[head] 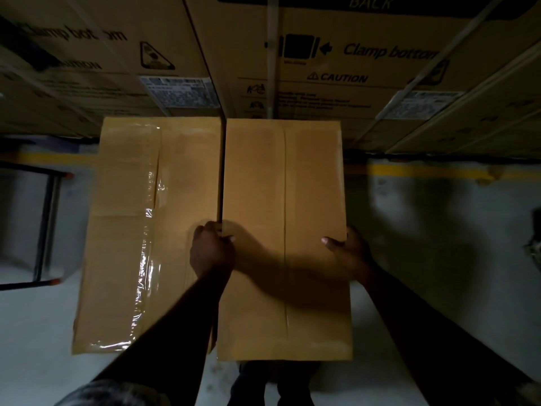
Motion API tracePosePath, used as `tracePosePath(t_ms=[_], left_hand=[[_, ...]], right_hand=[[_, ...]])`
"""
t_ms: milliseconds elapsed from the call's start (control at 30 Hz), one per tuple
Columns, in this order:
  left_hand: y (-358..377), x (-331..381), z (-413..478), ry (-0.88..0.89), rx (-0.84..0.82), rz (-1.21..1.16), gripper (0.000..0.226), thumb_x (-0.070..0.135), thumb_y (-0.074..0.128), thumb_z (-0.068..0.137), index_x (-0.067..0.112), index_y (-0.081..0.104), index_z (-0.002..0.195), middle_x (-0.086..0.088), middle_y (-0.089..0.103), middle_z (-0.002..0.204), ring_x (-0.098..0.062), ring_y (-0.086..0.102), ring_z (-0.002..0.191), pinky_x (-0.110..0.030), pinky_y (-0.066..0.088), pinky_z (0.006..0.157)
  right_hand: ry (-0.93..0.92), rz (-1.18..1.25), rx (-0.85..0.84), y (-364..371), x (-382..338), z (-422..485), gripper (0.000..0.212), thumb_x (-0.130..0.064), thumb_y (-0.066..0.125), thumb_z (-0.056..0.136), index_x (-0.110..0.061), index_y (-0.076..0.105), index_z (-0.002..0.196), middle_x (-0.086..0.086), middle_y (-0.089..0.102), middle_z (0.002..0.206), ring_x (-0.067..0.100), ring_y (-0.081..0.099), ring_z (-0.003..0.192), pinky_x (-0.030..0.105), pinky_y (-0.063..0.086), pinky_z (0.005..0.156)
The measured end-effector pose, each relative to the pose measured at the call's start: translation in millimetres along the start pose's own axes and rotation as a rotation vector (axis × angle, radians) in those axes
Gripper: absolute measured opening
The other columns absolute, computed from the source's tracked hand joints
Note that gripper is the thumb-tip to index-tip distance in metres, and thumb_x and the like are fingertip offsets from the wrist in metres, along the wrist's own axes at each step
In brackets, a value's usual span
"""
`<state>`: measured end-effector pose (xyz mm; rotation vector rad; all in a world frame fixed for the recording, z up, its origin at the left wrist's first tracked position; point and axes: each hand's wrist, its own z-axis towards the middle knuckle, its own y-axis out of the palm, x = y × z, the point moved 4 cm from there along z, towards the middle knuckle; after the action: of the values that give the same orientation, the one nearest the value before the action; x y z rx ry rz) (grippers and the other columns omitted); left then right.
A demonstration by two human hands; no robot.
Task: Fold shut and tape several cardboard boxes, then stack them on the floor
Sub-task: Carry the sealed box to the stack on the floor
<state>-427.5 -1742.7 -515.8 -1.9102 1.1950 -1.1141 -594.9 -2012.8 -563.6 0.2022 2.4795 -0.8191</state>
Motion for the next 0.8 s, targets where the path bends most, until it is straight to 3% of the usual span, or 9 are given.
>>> tracePosePath(t_ms=[133,400,500,600,800], left_hand=[[1.0,0.2,-3.9,-0.002,-0.004,-0.084,0.030,0.022,0.078,0.083,0.023,0.058,0.106,-0.003,0.060,0.112,-0.029,0.062,0.104,-0.043,0.053,0.087],[5.1,-4.2,-31.0,0.089,-0.080,-0.024,0.043,0.015,0.060,0.093,0.015,0.054,0.135,-0.011,0.049,0.136,-0.035,0.053,0.121,-0.047,0.048,0.095],[3.5,-9.3,-46.3,0.132,-0.152,-0.048,0.044,0.013,0.059,0.095,0.010,0.054,0.140,-0.012,0.049,0.142,-0.031,0.054,0.124,-0.038,0.045,0.101],[-4.5,-18.4,-67.5,0.169,-0.233,-0.019,0.045,0.014,0.061,0.096,0.005,0.055,0.140,-0.014,0.054,0.140,-0.030,0.058,0.121,-0.032,0.043,0.103],[-49.4,-23.4,-126.5,0.180,-0.282,0.040,0.059,0.028,0.069,0.094,0.010,0.050,0.146,-0.012,0.053,0.144,-0.027,0.055,0.128,-0.031,0.038,0.109]], right_hand=[[0.027,-0.031,0.046,1.3,-2.8,-1.7,0.060,-0.028,0.078,0.088,-0.007,0.054,0.139,0.014,0.062,0.135,0.035,0.059,0.123,0.039,0.047,0.098],[-0.040,-0.145,0.268,16.8,-21.3,-37.1,0.081,-0.028,0.074,0.091,-0.006,0.031,0.156,0.019,0.038,0.155,0.039,0.039,0.142,0.048,0.038,0.114],[-0.096,-0.188,0.324,15.5,-30.4,-58.8,0.064,-0.027,0.066,0.096,-0.009,0.037,0.150,0.017,0.041,0.150,0.035,0.045,0.134,0.044,0.044,0.104],[-0.136,-0.142,0.271,17.5,-42.1,-83.4,0.054,-0.025,0.064,0.096,-0.014,0.044,0.145,0.012,0.049,0.143,0.030,0.054,0.126,0.043,0.051,0.099],[-0.285,-0.298,0.083,8.7,-73.2,-159.5,0.050,-0.029,0.060,0.100,-0.014,0.045,0.146,0.010,0.046,0.148,0.028,0.048,0.132,0.039,0.045,0.103]])
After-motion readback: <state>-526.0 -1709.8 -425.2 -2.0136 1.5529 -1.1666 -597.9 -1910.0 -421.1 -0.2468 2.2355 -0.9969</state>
